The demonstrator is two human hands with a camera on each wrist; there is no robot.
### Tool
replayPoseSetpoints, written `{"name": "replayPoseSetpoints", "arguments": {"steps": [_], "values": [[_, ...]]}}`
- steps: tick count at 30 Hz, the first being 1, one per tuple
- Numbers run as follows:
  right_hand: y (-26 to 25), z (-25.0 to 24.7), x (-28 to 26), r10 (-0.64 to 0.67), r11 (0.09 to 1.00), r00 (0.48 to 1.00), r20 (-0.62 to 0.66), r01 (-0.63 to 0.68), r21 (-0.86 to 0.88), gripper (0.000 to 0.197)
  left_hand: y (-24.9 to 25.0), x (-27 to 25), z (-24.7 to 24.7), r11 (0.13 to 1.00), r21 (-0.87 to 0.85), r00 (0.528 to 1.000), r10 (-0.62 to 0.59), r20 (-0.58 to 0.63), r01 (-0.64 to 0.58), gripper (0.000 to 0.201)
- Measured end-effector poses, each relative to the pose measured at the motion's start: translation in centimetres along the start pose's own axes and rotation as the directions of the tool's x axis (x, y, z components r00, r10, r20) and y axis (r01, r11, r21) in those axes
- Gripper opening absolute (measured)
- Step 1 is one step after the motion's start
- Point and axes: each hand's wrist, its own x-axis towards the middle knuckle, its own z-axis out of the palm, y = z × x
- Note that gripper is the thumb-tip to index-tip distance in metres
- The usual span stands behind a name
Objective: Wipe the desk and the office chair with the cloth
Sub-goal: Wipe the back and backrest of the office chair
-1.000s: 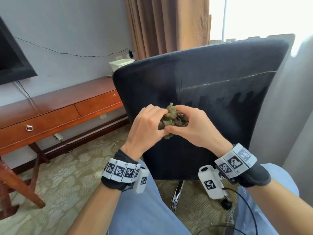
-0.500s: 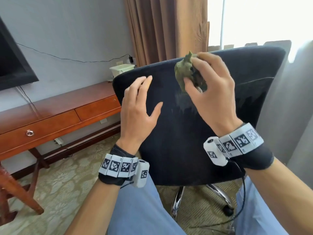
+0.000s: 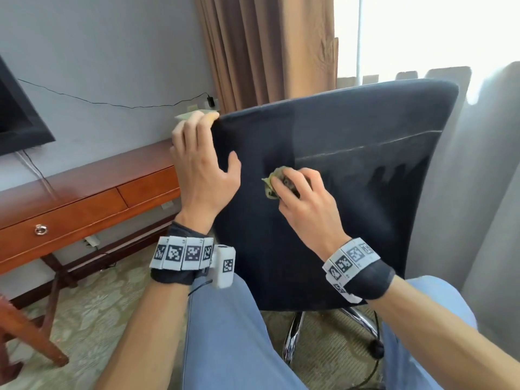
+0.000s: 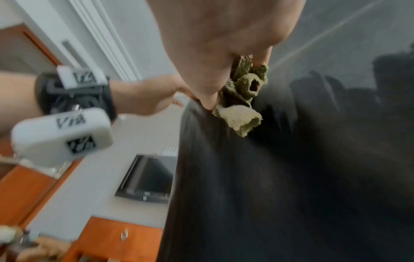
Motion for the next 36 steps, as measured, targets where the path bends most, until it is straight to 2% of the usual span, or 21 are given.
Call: {"name": "replayPoseSetpoints", "arguments": {"steps": [3,5,7,10,13,15,17,19,20,21,23,25,27,29,31,34,36], "values": [[-0.8,-2.3,2.5,0.032,0.997,0.988,-0.154,-0.020,0.081,0.034,0.2,-0.6,-0.2,1.000,0.001,1.000,-0.003,0.010,0.003,0.065],[-1.0,-4.5,5.5,0.064,0.993,0.955,-0.290,-0.030,0.117,0.032,0.3,-0.9,-0.1,1.000,0.004,1.000,-0.006,0.011,0.006,0.068],[-0.7,-5.8,7.9,0.094,0.989,0.932,-0.350,-0.047,0.141,0.030,0.5,-1.1,0.1,1.000,0.002,1.000,-0.030,0.004,0.030,0.072],[0.6,-5.1,8.9,0.124,0.988,0.930,-0.346,-0.083,0.130,0.028,1.4,-1.7,0.8,0.997,-0.059,0.998,-0.054,-0.022,0.053,0.080],[1.5,-2.0,5.4,0.065,0.996,0.948,-0.311,-0.040,0.085,0.027,2.3,-2.8,1.6,0.990,-0.131,0.996,-0.068,-0.057,0.060,0.086],[2.1,0.0,1.2,0.006,0.997,0.975,-0.222,0.012,0.081,0.029,2.7,-3.4,2.1,0.986,-0.148,0.993,-0.094,-0.073,0.082,0.087],[2.4,1.1,-2.6,-0.029,0.995,0.997,-0.067,0.035,0.090,0.030,2.7,-3.8,2.6,0.981,-0.160,0.989,-0.128,-0.079,0.114,0.087],[2.3,1.0,-4.5,-0.019,0.995,0.998,0.056,0.013,0.099,0.032,2.3,-4.2,2.9,0.980,-0.158,0.987,-0.137,-0.082,0.123,0.085],[2.1,0.6,-4.4,-0.004,0.994,0.998,0.066,-0.004,0.113,0.031,2.1,-4.4,2.9,0.980,-0.156,0.987,-0.137,-0.081,0.123,0.083],[1.8,0.0,-3.8,0.013,0.991,0.999,0.032,-0.017,0.130,0.030,2.0,-4.5,3.0,0.980,-0.156,0.987,-0.138,-0.078,0.125,0.082],[1.3,-1.8,-1.0,0.049,0.985,0.989,-0.141,-0.024,0.169,0.026,1.8,-4.8,2.9,0.978,-0.165,0.987,-0.139,-0.075,0.125,0.081],[1.1,-3.7,3.1,0.079,0.979,0.936,-0.342,-0.008,0.204,0.022,1.7,-4.9,3.0,0.979,-0.167,0.988,-0.132,-0.076,0.118,0.080],[1.4,-4.9,7.2,0.099,0.979,0.896,-0.432,-0.011,0.202,0.022,1.9,-4.8,3.2,0.982,-0.155,0.989,-0.122,-0.079,0.108,0.080],[1.9,-4.9,9.5,0.128,0.982,0.896,-0.425,-0.053,0.183,0.025,2.2,-4.8,3.4,0.982,-0.156,0.990,-0.120,-0.078,0.107,0.081],[2.3,-4.0,9.2,0.148,0.980,0.901,-0.409,-0.079,0.182,0.026,2.5,-4.9,3.7,0.980,-0.167,0.990,-0.124,-0.073,0.110,0.082],[2.7,-1.6,4.9,0.117,0.988,0.927,-0.356,-0.072,0.139,0.022,2.8,-5.1,4.1,0.980,-0.174,0.993,-0.107,-0.058,0.096,0.081],[2.9,0.2,1.1,0.088,0.991,0.963,-0.255,-0.060,0.118,0.020,2.9,-5.2,4.3,0.979,-0.188,0.994,-0.097,-0.054,0.085,0.075]]}}
